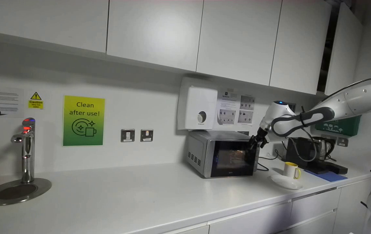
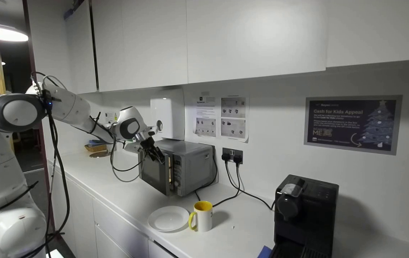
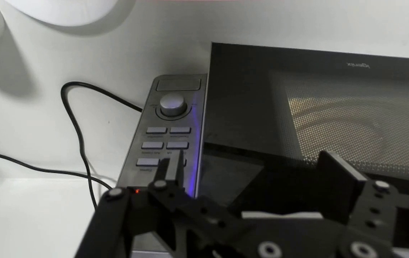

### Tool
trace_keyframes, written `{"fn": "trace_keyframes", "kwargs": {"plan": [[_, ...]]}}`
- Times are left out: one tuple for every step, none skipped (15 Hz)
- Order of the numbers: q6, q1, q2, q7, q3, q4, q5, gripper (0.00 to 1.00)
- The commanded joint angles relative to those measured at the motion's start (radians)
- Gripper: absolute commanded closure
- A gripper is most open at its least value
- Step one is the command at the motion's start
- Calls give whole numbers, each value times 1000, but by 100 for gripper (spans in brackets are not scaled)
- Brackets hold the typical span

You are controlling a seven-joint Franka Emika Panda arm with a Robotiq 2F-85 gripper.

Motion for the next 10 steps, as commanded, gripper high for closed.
{"fn": "trace_keyframes", "kwargs": {"plan": [[82, -12, -4, 18, -6, -26, -5, 0], [94, -9, 6, 5, -11, -21, 10, 0], [106, -7, 13, -5, -15, -19, 21, 0], [118, -5, 23, -14, -18, -14, 30, 0], [127, -4, 33, -20, -21, -8, 38, 0], [136, -2, 43, -26, -22, -2, 47, 0], [145, -1, 54, -28, -23, 5, 54, 0], [151, 2, 66, -33, -25, 11, 64, 0], [156, 3, 77, -33, -24, 20, 66, 0], [164, 4, 88, -34, -24, 28, 68, 0]]}}
